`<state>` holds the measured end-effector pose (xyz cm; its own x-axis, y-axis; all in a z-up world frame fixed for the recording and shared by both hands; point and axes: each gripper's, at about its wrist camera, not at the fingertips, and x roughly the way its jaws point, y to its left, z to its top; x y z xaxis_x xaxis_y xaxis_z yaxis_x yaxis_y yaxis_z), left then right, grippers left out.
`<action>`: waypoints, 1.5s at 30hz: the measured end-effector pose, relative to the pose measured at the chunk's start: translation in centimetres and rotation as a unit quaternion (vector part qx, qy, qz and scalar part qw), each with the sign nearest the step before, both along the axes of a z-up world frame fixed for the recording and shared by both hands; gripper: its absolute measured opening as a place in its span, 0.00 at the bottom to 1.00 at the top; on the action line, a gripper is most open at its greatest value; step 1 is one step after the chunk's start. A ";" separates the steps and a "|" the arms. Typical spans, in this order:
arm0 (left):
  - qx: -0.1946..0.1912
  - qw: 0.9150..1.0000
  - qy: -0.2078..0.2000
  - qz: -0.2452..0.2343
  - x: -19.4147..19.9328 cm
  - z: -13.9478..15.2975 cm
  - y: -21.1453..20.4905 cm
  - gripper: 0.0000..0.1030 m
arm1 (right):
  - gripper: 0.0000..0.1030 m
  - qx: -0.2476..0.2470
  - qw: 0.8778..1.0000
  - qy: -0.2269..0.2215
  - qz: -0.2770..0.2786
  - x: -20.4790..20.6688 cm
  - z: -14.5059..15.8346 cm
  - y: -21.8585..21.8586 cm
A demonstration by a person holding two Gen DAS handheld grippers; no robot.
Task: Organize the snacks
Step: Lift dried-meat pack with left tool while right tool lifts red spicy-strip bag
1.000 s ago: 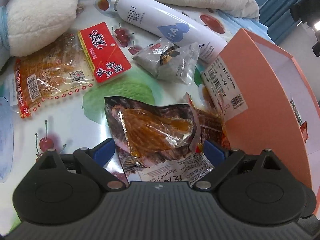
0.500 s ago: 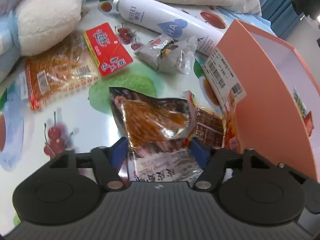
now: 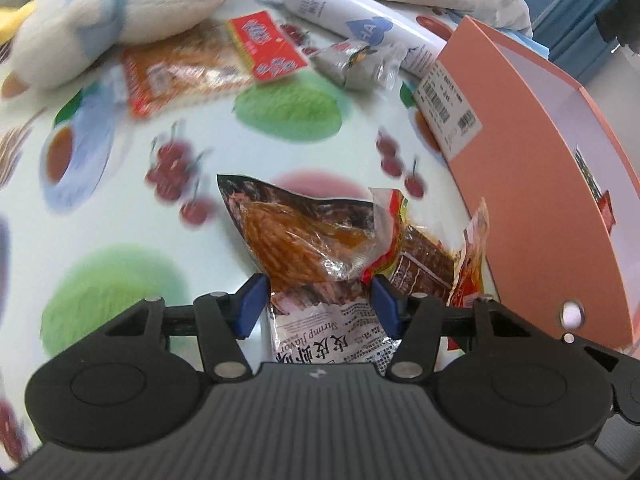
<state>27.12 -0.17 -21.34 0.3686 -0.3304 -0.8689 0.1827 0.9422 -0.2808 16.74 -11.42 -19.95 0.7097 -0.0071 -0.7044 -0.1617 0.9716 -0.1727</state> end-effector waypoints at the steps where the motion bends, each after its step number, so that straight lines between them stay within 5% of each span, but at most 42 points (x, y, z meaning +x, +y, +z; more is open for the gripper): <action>1: -0.001 1.000 0.001 0.002 -0.8 0.1 0.3 0.61 | 0.02 0.001 1.000 0.001 0.005 -0.5 0.1 0.1; 12: 0.007 1.000 -0.002 0.013 -6.3 0.9 2.4 0.60 | 0.03 0.035 0.997 0.023 0.060 -5.0 0.5 1.1; 16: -0.006 0.999 -0.004 0.054 -7.7 1.1 3.4 0.62 | 0.05 0.038 0.997 0.020 0.070 -5.4 0.4 1.6; 24: -0.018 0.994 0.006 0.104 -9.0 1.3 4.9 0.80 | 0.09 0.052 0.994 0.024 0.094 -5.8 0.3 1.4; 30: -0.022 0.991 0.010 0.132 -9.7 1.2 5.3 0.85 | 0.28 0.049 0.993 0.009 0.111 -6.5 0.4 1.3; 34: -0.021 0.989 0.009 0.144 -10.1 1.1 5.6 0.88 | 0.60 0.039 0.992 -0.007 0.120 -6.9 0.4 1.3; 45: -0.024 0.988 0.002 0.155 -10.9 1.6 6.0 0.93 | 0.64 0.036 0.992 -0.004 0.121 -5.7 -1.2 -0.1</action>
<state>16.24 5.82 -19.78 0.4557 -0.2428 -0.8564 -0.1131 0.9385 -0.3262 11.00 -11.49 -21.10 0.6908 0.2138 -0.6908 -0.3902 0.9145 -0.1071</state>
